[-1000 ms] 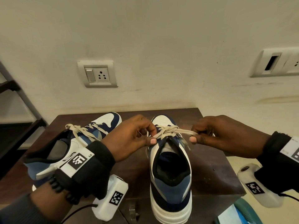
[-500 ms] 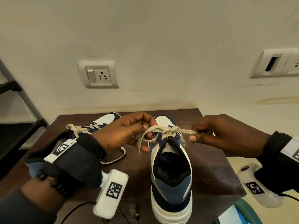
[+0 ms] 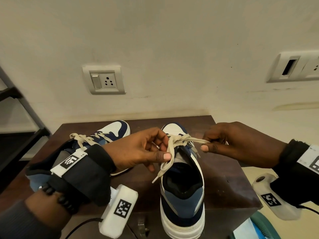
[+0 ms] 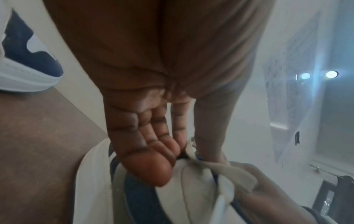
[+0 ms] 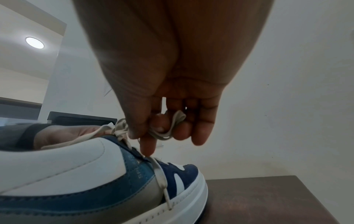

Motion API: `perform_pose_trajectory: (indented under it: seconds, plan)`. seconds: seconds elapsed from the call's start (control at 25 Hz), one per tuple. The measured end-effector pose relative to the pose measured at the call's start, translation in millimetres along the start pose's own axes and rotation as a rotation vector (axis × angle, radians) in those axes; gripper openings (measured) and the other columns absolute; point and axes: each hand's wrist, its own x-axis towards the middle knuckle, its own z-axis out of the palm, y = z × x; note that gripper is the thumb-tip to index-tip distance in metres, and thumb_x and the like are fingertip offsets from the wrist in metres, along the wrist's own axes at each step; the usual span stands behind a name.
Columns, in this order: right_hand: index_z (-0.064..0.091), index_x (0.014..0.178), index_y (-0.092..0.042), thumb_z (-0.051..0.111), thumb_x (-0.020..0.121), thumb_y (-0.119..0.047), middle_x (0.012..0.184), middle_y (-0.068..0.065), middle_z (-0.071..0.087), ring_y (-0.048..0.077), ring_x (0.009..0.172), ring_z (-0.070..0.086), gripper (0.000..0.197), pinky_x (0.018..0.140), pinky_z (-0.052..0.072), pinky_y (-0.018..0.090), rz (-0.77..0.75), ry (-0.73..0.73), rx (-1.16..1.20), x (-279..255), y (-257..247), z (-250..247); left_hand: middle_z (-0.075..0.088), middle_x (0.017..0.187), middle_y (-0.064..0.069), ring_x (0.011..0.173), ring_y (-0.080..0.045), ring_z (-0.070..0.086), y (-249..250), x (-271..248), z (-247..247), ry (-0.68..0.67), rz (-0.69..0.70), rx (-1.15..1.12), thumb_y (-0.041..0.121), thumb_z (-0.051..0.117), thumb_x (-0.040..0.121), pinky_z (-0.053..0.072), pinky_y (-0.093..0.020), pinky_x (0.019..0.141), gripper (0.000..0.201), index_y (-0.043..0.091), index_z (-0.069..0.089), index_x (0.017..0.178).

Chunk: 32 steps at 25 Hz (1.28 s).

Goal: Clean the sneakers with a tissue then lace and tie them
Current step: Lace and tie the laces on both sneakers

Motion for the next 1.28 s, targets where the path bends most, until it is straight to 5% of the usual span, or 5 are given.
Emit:
perform_pose_trajectory:
  seconds: [0.36,0.56,0.72,1.04,1.28]
  plan:
    - [0.045,0.067,-0.045,0.044,0.086,-0.055,0.067,-0.011,0.051,0.011,0.075,0.050,0.021,0.063,0.040,0.021,-0.027,0.003,0.004,-0.1,0.2,0.9,0.061,0.091,-0.014,0.078,-0.018,0.060,16.4,11.4,-1.5,0.010,0.091,0.279,0.019,0.056,0.095,0.056,-0.037,0.074,0.015,0.006,0.056,0.103]
    - [0.048,0.071,-0.042,0.040,0.084,-0.059,0.071,-0.010,0.053,0.010,0.077,0.050,0.023,0.065,0.040,0.021,-0.041,0.011,0.011,0.6,0.9,0.5,0.059,0.073,0.008,0.063,-0.004,0.055,27.4,15.9,-8.3,0.126,0.184,0.494,0.022,0.042,0.101,0.044,-0.024,0.065,0.010,0.017,0.050,0.101]
    - [0.042,0.070,-0.038,0.033,0.091,-0.056,0.073,-0.014,0.048,0.008,0.079,0.048,0.029,0.067,0.038,0.017,-0.094,0.006,-0.041,-5.3,6.1,2.9,0.056,0.064,0.011,0.062,-0.005,0.053,26.2,10.5,-15.4,0.272,0.268,0.935,0.048,0.039,0.097,0.040,-0.024,0.061,0.029,0.033,0.051,0.075]
    - [0.043,0.070,-0.032,0.033,0.096,-0.051,0.073,-0.014,0.045,0.001,0.076,0.047,0.033,0.070,0.037,0.011,-0.195,0.005,-0.044,-21.2,10.6,6.9,0.041,0.055,0.011,0.058,-0.009,0.046,-4.9,1.3,-15.7,0.423,0.151,1.157,0.045,0.038,0.098,0.028,-0.029,0.055,0.037,0.039,0.035,0.062]
    - [0.039,0.071,-0.031,0.032,0.097,-0.050,0.074,-0.014,0.043,0.001,0.075,0.045,0.034,0.070,0.037,0.015,-0.216,0.004,-0.086,-27.2,15.4,12.1,0.040,0.059,0.010,0.065,-0.014,0.044,-7.3,1.4,-13.8,0.458,0.044,1.233,0.055,0.019,0.093,0.031,-0.028,0.058,0.033,0.033,0.037,0.076]
